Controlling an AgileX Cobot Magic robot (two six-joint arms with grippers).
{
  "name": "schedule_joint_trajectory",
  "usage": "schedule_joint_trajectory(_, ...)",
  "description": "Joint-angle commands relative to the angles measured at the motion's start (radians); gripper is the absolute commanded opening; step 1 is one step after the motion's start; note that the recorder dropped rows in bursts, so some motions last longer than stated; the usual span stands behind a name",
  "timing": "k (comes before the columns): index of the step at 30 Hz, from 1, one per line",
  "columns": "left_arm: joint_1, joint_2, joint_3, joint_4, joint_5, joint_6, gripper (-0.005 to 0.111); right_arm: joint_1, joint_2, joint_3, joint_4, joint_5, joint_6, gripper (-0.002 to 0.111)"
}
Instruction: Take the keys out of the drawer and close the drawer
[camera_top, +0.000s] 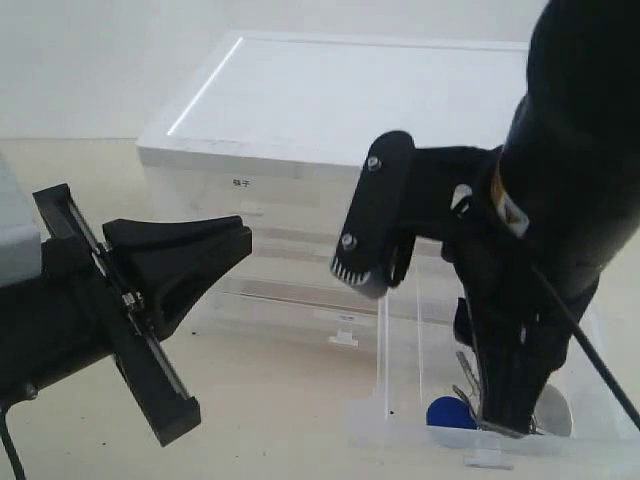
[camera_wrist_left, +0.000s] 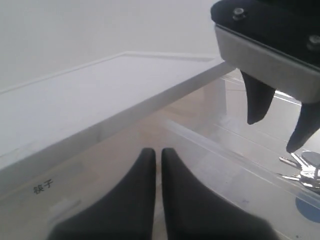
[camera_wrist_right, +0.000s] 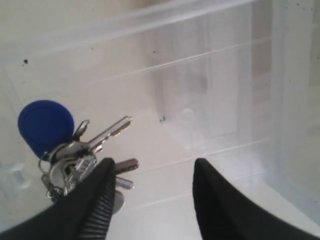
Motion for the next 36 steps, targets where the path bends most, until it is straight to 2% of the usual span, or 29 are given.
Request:
schedule_joint_trajectory(1,0.002,-0.005,0.005,-0.002,0.000,-0.012,0.005,0.031,-0.015,0.056,-0.061,-0.064,0.079,0.043)
schedule_joint_trajectory(18,0.002,-0.005,0.005,0.000,-0.002,-0.012,0.005,0.031,0.024,0.081,0.086,-0.107,0.051,0.043)
schedule_joint_trajectory(22,0.002,-0.005,0.005,0.000,-0.002,-0.012,0.005,0.031,0.031,0.113,0.077,-0.065,0.022,0.043)
schedule_joint_trajectory(28,0.002,-0.005,0.005,0.000,-0.002,-0.012,0.005,0.031,0.028,0.117,0.012,-0.103,0.064,0.043)
schedule_joint_trajectory(30,0.002,-0.005,0.005,0.000,-0.002,-0.012,0.005,0.031,0.028,0.120,-0.034,-0.096,0.090,0.033)
schedule_joint_trajectory(33,0.002,-0.005,0.005,0.000,-0.002,-0.012,0.005,0.031,0.030,0.120,-0.150,-0.094,0.167,0.002)
schedule_joint_trajectory(36,0.002,-0.005,0.005,0.000,0.001,-0.012,0.005,0.031,0.028,0.120,-0.243,-0.101,0.223,0.001)
